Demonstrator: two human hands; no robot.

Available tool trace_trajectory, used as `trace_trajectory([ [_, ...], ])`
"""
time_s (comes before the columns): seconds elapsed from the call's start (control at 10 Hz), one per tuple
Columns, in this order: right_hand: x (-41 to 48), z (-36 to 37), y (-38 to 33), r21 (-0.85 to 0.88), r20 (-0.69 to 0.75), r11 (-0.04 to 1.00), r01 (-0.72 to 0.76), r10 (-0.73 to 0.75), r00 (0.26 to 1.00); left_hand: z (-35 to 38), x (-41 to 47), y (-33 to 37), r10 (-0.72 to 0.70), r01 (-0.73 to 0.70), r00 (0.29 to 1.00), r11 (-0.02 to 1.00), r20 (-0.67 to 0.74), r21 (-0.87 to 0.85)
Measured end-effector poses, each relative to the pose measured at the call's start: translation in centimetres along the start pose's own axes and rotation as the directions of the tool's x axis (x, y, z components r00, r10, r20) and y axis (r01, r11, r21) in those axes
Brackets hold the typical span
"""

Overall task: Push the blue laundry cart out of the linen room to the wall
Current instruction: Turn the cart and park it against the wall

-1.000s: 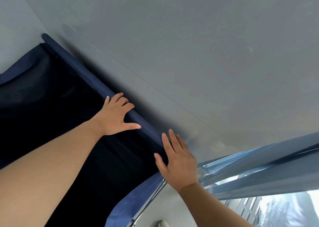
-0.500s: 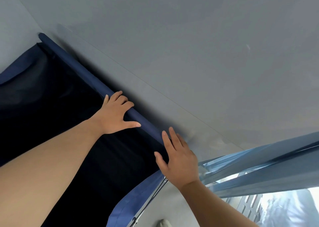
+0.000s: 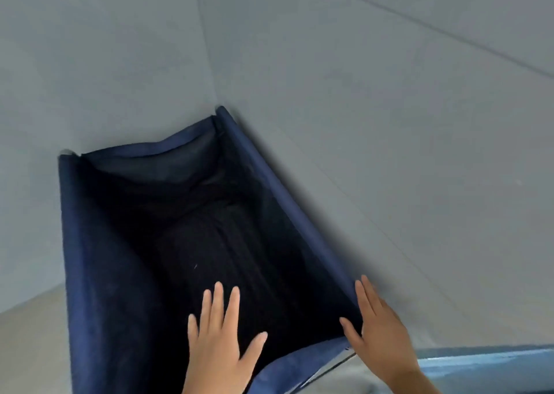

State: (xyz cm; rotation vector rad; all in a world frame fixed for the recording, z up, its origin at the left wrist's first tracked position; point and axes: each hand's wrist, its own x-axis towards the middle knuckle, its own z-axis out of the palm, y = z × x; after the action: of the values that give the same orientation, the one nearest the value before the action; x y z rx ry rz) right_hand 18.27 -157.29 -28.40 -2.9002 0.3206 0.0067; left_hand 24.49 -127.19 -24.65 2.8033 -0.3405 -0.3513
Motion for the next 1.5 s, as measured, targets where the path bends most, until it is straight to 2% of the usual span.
trace_trajectory([
  [0.1,1.3,-0.3,0.6,-0.018,-0.034,0.988,0.154,-0.154,0.987,-1.5,-5.2,-7.0,-0.303,0.301,0.951,0.953,-0.065,-0.038],
  [0.2,2.9,-0.2,0.6,-0.002,-0.026,0.961,0.277,-0.277,0.961,-2.6,-10.1,-12.5,-0.454,0.454,0.890,0.891,-0.040,-0.008],
  [0.3,4.1,-0.3,1.0,0.018,0.013,0.933,0.360,-0.360,0.933,-1.8,-13.6,-14.2,-0.668,0.663,0.744,0.740,-0.005,-0.110],
  [0.4,4.7,0.0,1.4,0.025,0.006,0.892,0.451,-0.451,0.892,2.5,-15.8,-13.5,-0.760,0.751,0.647,0.649,-0.059,-0.124],
  [0.5,5.1,0.3,1.3,0.035,0.002,0.893,0.450,-0.450,0.893,3.5,-15.9,-12.1,-0.750,0.733,0.661,0.650,-0.012,-0.199],
  [0.6,5.4,0.5,1.2,0.022,0.038,0.913,0.407,-0.407,0.913,2.3,-15.2,-11.1,-0.774,0.733,0.623,0.629,-0.115,-0.259],
  [0.9,6.9,0.4,0.0,-0.018,0.154,0.933,0.360,-0.353,0.923,1.2,-13.0,-11.5,-0.725,0.693,0.672,0.688,-0.152,-0.218],
  [1.0,7.5,0.4,-0.5,-0.026,0.153,0.938,0.345,-0.338,0.929,1.1,-12.5,-12.2,-0.710,0.690,0.690,0.704,-0.140,-0.170],
  [1.1,8.2,0.2,-1.0,-0.051,0.152,0.941,0.334,-0.323,0.934,1.2,-11.9,-12.9,-0.678,0.683,0.717,0.730,-0.162,-0.031],
  [1.2,8.4,-0.1,-1.4,-0.094,0.132,0.951,0.295,-0.282,0.950,0.3,-9.0,-11.1,-0.551,0.567,0.820,0.818,-0.154,0.092],
  [1.3,8.1,-0.3,-2.1,-0.100,0.077,0.966,0.239,-0.232,0.970,-1.0,-2.9,-7.6,-0.312,0.329,0.941,0.934,-0.131,0.142],
  [1.4,7.4,-0.1,-3.0,-0.085,0.031,0.988,0.132,-0.130,0.991,-2.1,5.5,-3.5,-0.044,0.063,0.994,0.980,-0.103,0.191],
  [1.5,6.7,0.5,-4.2,-0.051,0.009,0.999,-0.010,0.011,1.000,-3.0,13.9,1.2,0.224,-0.215,0.975,0.938,-0.004,0.273],
])
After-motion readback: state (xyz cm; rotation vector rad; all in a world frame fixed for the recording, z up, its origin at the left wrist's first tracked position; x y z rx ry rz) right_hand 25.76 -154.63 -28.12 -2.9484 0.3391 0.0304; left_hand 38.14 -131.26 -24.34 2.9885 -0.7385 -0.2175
